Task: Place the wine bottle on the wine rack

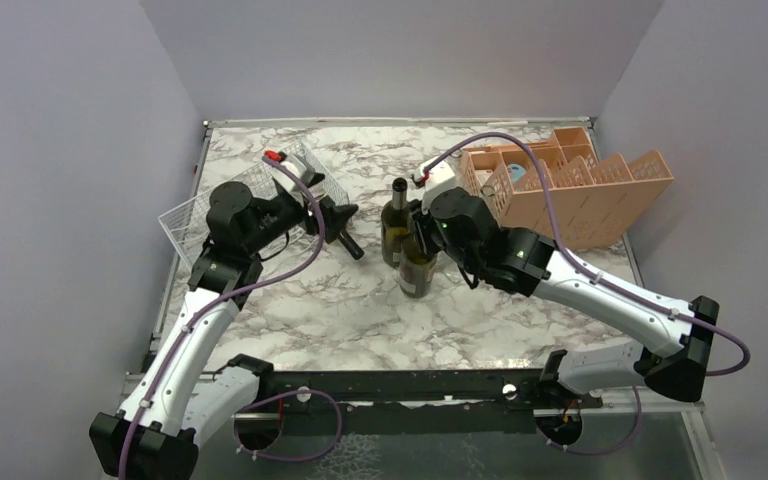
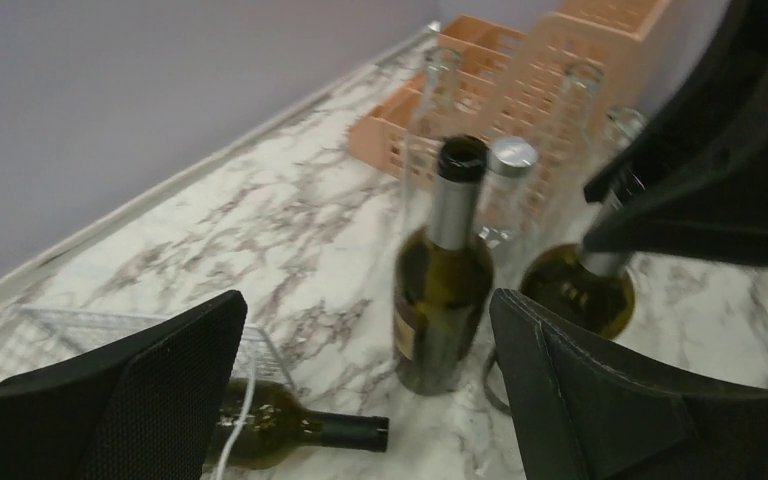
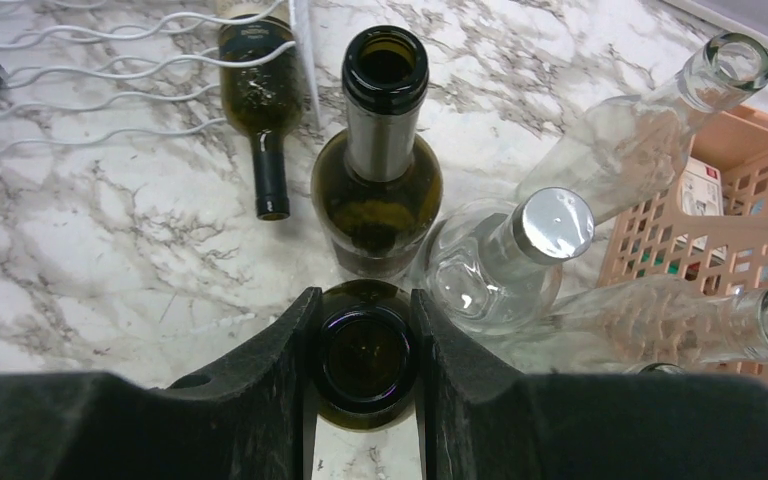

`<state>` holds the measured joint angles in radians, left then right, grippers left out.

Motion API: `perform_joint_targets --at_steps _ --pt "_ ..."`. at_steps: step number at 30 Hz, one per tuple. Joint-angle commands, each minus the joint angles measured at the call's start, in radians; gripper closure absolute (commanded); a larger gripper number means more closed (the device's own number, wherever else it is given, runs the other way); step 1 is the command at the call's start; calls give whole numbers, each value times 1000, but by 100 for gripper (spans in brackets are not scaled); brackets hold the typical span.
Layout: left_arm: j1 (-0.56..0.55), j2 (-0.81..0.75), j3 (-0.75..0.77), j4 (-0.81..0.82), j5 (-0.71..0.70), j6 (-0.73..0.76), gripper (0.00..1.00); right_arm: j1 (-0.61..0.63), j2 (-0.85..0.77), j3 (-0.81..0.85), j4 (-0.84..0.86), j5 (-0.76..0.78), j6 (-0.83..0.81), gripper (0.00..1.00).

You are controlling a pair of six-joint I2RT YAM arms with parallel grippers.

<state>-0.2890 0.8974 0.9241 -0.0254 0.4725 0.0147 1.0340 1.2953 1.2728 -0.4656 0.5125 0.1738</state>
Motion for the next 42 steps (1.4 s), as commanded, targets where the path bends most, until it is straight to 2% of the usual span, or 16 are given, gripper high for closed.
perform_joint_targets --at_steps 1,5,15,21,29,37,42 --pt "-40 -21 -98 141 344 94 2 0 -89 11 66 -93 -21 99" --pt "-101 -2 -153 143 457 147 2 0 -125 4 90 -142 -19 99" --pt "-265 124 -241 201 433 146 1 -1 -161 -8 133 -255 -37 99" --pt "-296 181 -279 265 405 60 1 -1 -169 -8 159 -327 -36 99" --pt "-312 192 -339 328 433 64 1 -1 -181 0 182 -424 -30 99" --pt "-321 174 -387 423 492 15 1 0 -201 11 215 -536 -28 99" --pt "-353 131 -412 472 474 10 1 0 -211 20 251 -577 -30 99"
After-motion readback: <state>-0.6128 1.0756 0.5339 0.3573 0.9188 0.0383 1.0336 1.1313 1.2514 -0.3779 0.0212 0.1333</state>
